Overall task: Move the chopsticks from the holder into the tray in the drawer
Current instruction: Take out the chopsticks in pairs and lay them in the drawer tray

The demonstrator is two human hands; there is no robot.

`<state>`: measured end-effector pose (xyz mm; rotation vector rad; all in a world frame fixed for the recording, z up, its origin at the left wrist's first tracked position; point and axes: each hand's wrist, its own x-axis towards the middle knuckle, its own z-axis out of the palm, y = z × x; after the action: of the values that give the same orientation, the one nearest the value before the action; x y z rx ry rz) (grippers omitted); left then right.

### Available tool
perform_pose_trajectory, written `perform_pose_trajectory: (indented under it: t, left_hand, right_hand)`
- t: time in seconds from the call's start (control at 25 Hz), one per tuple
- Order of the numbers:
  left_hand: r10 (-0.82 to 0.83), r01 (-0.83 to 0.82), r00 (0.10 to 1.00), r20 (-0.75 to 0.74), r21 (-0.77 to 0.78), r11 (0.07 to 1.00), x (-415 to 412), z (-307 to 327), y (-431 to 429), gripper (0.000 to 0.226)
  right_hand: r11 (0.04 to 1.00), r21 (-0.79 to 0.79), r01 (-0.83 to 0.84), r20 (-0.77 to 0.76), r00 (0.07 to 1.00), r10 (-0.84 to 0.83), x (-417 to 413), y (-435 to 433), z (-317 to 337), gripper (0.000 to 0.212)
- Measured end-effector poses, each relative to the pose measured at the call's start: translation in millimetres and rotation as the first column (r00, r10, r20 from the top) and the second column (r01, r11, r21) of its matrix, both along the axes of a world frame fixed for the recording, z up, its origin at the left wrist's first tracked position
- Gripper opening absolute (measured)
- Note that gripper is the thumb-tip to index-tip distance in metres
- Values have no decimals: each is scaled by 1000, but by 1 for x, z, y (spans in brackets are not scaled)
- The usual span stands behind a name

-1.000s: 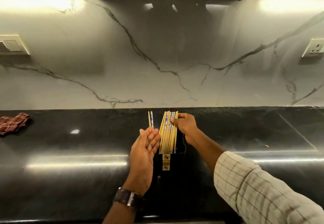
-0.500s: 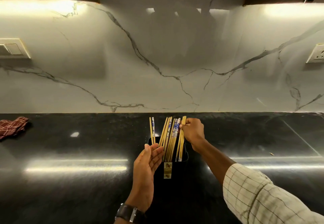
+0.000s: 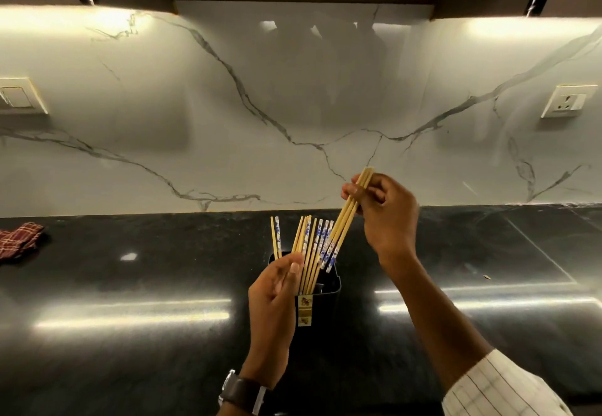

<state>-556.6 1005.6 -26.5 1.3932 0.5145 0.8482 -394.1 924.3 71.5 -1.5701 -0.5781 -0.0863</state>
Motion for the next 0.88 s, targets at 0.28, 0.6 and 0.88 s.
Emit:
perform_pose_trajectory:
  t: [0.28, 0.6, 0.88]
  left_hand:
    - [-176, 184, 983, -54, 304, 935, 8, 63, -19, 15]
    - [168, -2, 954, 247, -557, 831, -24, 30, -35, 18]
    - [518, -295, 855, 26, -797, 527, -48, -55, -64, 34]
  right_hand:
    - [911, -118, -395, -42, 919, 392, -56, -36, 30, 16]
    - [985, -150, -86, -387, 922, 21, -123, -72, -64, 18]
    - [925, 282, 253, -959, 36, 282, -198, -108, -161, 27]
